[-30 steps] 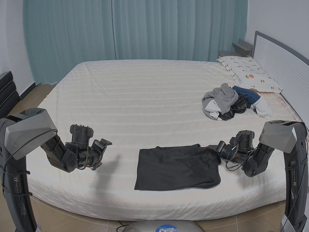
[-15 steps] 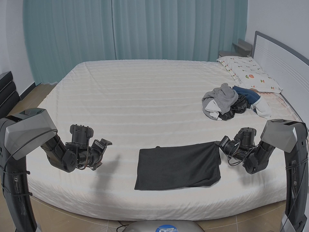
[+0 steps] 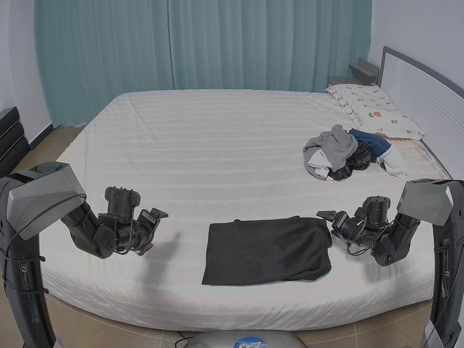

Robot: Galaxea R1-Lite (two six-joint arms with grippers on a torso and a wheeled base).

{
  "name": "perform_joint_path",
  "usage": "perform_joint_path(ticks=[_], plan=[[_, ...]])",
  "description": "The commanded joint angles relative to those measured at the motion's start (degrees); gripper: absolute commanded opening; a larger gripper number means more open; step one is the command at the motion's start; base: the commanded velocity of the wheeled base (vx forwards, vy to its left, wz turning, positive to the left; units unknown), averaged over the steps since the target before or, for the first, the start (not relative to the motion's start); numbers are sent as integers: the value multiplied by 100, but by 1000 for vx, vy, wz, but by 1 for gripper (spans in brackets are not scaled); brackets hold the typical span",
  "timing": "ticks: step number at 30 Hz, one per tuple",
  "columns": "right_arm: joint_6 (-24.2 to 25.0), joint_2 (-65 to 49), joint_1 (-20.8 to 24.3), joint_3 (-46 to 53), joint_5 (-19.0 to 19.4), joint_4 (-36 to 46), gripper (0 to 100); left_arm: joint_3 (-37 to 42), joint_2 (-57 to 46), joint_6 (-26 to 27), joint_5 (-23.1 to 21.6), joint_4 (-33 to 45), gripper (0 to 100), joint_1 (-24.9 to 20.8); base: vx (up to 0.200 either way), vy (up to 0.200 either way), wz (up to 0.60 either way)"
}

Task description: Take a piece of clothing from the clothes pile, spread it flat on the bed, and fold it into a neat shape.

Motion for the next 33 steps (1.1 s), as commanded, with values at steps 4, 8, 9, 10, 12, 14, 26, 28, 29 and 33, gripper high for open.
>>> perform_joint_path(ticks=[4, 8, 9, 10, 12, 14, 26, 28, 29, 33], plan=[[-821, -983, -21, 1569, 1165, -74, 100, 0, 8, -1, 1, -2, 100, 0, 0, 0, 0], [-1674, -922, 58, 1964, 1341, -3, 100, 0, 8, -1, 1, 6, 100, 0, 0, 0, 0], [-1823, -886, 67, 2043, 1341, 14, 100, 0, 8, -1, 1, -2, 100, 0, 0, 0, 0], [-1929, -886, 93, 2122, 1341, 14, 100, 0, 8, -1, 1, 6, 100, 0, 0, 0, 0], [-2025, -886, 119, 2184, 1350, 23, 100, 0, 8, -1, 1, -2, 100, 0, 0, 0, 0], [-2122, -860, 128, 2254, 1341, 23, 100, 0, 8, -1, 1, -2, 100, 0, 0, 0, 0], [-2544, -922, 357, 2606, 1341, 40, 0, 0, 8, -1, 1, -2, 100, 0, 0, 0, 0], [-2562, -930, 295, 2615, 1341, 40, 0, 0, 8, -1, 1, -2, 100, 0, 0, 0, 0], [-2579, -913, 251, 2615, 1341, 40, 0, 0, 8, -1, 1, -2, 100, 0, 0, 0, 0], [-2825, -939, 128, 2676, 1341, 49, 0, 0, 8, -1, 1, -2, 100, 0, 0, 0, 0]])
